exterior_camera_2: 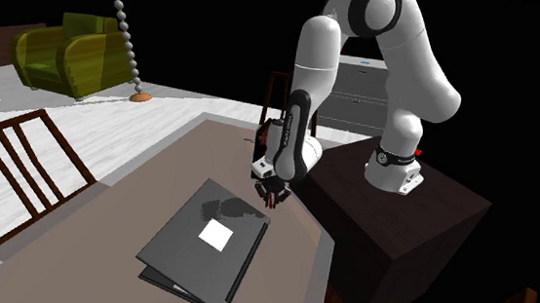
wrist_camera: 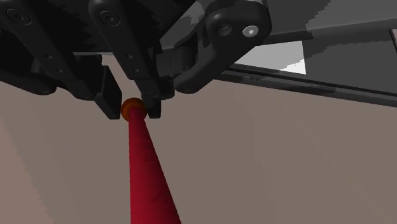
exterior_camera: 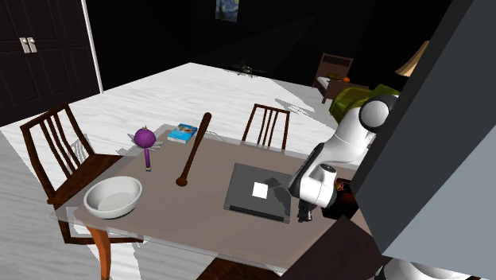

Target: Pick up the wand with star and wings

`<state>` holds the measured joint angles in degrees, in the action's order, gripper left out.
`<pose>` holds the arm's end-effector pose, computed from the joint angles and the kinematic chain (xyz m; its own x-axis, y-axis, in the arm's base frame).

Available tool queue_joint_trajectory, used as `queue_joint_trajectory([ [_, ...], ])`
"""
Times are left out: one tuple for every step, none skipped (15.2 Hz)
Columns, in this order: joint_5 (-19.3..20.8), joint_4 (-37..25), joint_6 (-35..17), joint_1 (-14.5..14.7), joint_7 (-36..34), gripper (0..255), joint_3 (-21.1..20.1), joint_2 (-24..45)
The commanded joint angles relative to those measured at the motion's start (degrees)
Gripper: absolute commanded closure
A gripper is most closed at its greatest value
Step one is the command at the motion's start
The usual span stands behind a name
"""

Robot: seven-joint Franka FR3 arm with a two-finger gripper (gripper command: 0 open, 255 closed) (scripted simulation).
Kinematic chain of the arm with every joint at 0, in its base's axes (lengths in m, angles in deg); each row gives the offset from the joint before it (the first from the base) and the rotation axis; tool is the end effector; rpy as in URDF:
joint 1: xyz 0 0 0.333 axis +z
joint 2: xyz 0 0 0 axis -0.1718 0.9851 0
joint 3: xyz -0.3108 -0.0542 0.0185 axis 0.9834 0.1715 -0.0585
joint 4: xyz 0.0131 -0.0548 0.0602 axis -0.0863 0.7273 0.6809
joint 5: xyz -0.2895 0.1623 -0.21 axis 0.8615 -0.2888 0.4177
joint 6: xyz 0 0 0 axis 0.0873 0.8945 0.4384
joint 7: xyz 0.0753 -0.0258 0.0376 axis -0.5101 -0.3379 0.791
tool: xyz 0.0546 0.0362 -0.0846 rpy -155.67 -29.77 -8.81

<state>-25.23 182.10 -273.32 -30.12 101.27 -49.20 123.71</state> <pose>0.3813 -0.1547 0.0488 0.6287 0.7768 0.0370 0.7755 -0.6298 0.0442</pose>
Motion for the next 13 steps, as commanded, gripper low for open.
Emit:
queue_joint_trajectory([
  [0.01,0.95,1.70,1.89,-0.62,255,1.79,-2.25],
  [0.10,1.46,2.45,2.80,-0.96,255,2.65,-3.31],
  [0.25,1.96,3.21,3.74,-1.34,255,3.56,-4.37],
  [0.45,2.45,3.97,4.73,-1.76,255,4.53,-5.42],
  [0.72,2.94,4.74,5.76,-2.23,255,5.54,-6.47],
  [1.06,3.42,5.50,6.81,-2.74,255,6.61,-7.52],
  [1.47,3.90,6.27,7.90,-3.30,255,7.72,-8.55],
  [1.95,4.37,7.03,9.02,-3.90,255,8.88,-9.58],
  [2.53,4.84,7.79,10.15,-4.56,255,10.08,-10.61],
  [3.17,5.31,8.54,11.31,-5.27,255,11.32,-11.63],
  [3.91,5.76,9.29,12.48,-6.03,255,12.60,-12.65],
  [4.06,5.84,9.39,12.63,-6.18,255,12.78,-12.80],
  [4.08,5.84,9.39,12.62,-6.19,255,12.76,-12.81],
])
